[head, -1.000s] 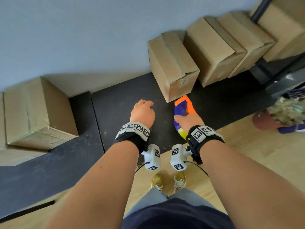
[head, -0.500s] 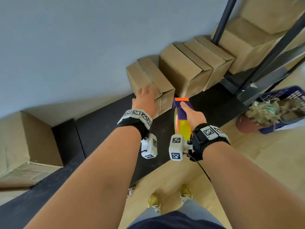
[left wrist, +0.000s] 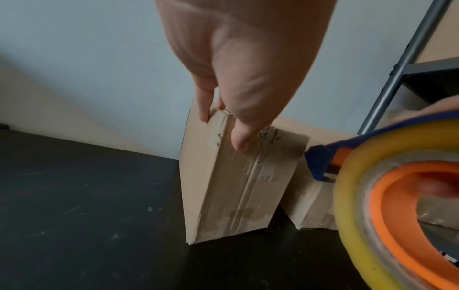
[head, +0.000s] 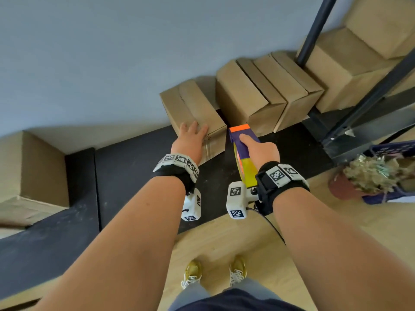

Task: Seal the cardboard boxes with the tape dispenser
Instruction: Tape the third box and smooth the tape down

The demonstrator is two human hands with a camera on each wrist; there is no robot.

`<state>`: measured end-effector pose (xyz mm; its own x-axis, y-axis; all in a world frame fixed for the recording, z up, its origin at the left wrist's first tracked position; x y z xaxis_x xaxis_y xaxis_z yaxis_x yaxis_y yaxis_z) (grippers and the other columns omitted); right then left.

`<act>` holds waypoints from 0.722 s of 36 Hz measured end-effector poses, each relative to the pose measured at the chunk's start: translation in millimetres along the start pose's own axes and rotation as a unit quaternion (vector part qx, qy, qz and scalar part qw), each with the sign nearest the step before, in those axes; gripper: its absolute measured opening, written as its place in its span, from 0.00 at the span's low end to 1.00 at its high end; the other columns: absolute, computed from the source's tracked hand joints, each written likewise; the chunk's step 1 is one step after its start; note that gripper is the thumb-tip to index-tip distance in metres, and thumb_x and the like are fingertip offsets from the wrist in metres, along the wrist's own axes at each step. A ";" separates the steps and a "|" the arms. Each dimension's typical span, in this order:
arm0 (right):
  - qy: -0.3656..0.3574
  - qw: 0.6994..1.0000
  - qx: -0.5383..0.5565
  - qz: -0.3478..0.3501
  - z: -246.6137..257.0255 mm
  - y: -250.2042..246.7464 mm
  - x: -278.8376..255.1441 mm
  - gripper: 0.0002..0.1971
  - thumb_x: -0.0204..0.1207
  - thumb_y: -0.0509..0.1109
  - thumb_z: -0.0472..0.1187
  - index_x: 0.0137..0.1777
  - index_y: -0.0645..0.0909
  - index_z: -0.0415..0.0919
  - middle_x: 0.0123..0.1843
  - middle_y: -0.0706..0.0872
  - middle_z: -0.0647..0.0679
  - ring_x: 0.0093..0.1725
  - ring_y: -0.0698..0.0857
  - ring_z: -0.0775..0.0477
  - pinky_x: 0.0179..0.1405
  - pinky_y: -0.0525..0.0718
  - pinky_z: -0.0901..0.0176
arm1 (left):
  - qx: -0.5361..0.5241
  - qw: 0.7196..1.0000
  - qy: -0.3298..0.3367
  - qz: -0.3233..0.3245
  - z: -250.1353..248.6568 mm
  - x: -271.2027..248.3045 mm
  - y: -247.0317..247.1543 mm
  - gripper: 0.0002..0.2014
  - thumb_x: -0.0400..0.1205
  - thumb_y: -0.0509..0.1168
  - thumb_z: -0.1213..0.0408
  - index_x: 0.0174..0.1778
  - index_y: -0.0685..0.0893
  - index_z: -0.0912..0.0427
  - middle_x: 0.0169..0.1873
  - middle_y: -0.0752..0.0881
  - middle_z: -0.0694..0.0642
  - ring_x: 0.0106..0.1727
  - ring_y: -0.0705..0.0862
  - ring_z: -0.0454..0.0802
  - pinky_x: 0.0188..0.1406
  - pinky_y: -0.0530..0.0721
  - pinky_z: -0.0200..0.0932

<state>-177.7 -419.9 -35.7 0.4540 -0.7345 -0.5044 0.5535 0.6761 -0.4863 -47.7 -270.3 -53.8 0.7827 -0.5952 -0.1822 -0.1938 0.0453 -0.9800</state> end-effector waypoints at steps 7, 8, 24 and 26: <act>-0.035 0.999 0.018 0.022 10.0 -17.8 -2.4 0.33 0.74 0.71 0.63 0.68 0.77 0.36 0.60 0.82 0.43 0.54 0.79 0.43 0.51 0.73 0.55 | 0.050 0.996 -0.062 -0.046 -19.6 -33.2 -4.6 0.29 0.82 0.58 0.68 0.79 0.60 0.48 0.68 0.71 0.57 0.65 0.69 0.60 0.41 0.78 0.48; -0.043 0.998 0.019 0.029 12.5 -19.5 -3.1 0.32 0.74 0.71 0.62 0.67 0.78 0.36 0.58 0.81 0.43 0.52 0.78 0.43 0.50 0.72 0.55 | 0.049 0.995 -0.072 -0.048 -20.5 -38.0 -4.0 0.28 0.82 0.58 0.67 0.78 0.61 0.48 0.66 0.72 0.56 0.64 0.69 0.59 0.40 0.76 0.47; -0.207 0.964 -0.010 0.167 75.6 -9.7 -45.3 0.29 0.69 0.76 0.63 0.52 0.87 0.34 0.48 0.90 0.41 0.48 0.87 0.40 0.49 0.81 0.50 | -0.205 0.966 -0.137 -0.082 0.4 -75.3 -28.4 0.20 0.86 0.56 0.49 0.72 0.77 0.49 0.70 0.75 0.56 0.68 0.76 0.59 0.67 0.75 0.50; -0.225 0.957 -0.030 0.183 82.7 -7.7 -48.6 0.30 0.65 0.75 0.67 0.50 0.87 0.38 0.48 0.91 0.41 0.51 0.89 0.39 0.57 0.84 0.44 | -0.276 0.938 -0.171 -0.118 15.9 -71.5 -43.4 0.17 0.87 0.56 0.56 0.69 0.81 0.55 0.68 0.80 0.57 0.63 0.81 0.56 0.59 0.75 0.43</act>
<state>-146.2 -394.2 51.6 0.8718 -0.3901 -0.2963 0.2652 0.8844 -0.3841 -85.9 -216.9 0.5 0.9683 -0.2393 -0.0718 -0.1930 -0.5338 -0.8233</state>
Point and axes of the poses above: each hand's wrist, its own x-axis towards the middle knuckle, its own y-axis out of the palm, z = x × y, the point moved 2 cm from there along x, towards the middle knuckle
